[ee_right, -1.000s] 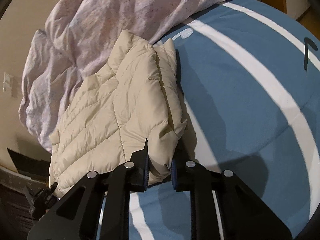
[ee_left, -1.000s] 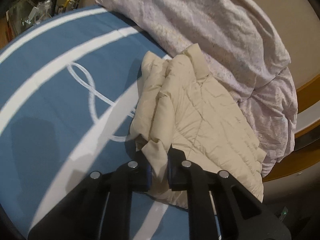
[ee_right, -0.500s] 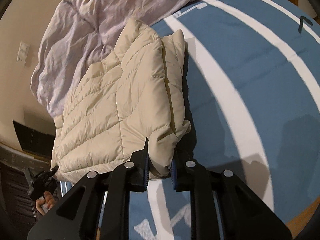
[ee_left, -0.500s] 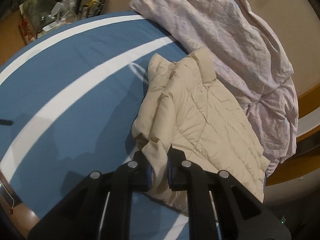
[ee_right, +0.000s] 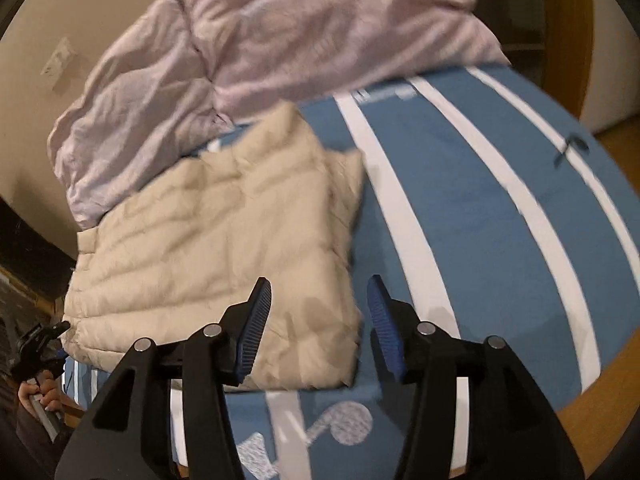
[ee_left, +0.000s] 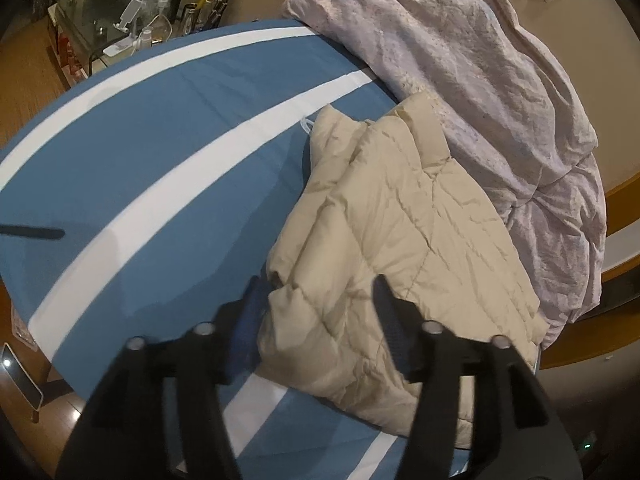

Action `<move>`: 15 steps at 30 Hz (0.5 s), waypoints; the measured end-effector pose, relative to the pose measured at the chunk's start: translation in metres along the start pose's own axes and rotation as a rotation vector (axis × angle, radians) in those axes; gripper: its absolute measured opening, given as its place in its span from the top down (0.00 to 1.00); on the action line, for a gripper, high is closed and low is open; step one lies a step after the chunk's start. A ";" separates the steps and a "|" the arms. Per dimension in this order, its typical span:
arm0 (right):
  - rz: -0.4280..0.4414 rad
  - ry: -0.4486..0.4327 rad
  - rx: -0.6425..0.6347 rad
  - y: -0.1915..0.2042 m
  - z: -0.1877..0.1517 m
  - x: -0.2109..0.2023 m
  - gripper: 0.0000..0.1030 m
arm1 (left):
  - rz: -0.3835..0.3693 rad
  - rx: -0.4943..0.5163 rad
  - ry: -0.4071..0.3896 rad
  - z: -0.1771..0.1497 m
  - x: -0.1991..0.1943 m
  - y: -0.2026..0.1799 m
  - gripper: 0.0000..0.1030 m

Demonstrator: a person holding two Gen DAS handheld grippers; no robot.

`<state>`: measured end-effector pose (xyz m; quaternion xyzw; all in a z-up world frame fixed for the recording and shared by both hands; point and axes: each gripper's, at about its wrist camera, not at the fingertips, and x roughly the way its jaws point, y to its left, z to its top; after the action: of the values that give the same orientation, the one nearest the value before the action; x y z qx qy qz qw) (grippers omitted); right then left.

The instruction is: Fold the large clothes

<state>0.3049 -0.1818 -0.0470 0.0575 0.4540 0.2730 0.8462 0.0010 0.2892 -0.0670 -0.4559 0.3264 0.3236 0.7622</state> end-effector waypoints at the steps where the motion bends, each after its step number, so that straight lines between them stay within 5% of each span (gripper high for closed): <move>1: 0.006 -0.002 -0.019 0.005 0.002 0.001 0.49 | 0.003 0.006 0.002 0.002 0.002 -0.002 0.38; 15: 0.003 0.088 -0.260 0.077 -0.018 0.054 0.49 | 0.072 0.021 0.026 0.011 0.028 -0.007 0.33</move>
<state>0.2832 -0.0919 -0.0709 -0.0638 0.4515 0.3332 0.8253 0.0246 0.3019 -0.0818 -0.4399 0.3559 0.3414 0.7505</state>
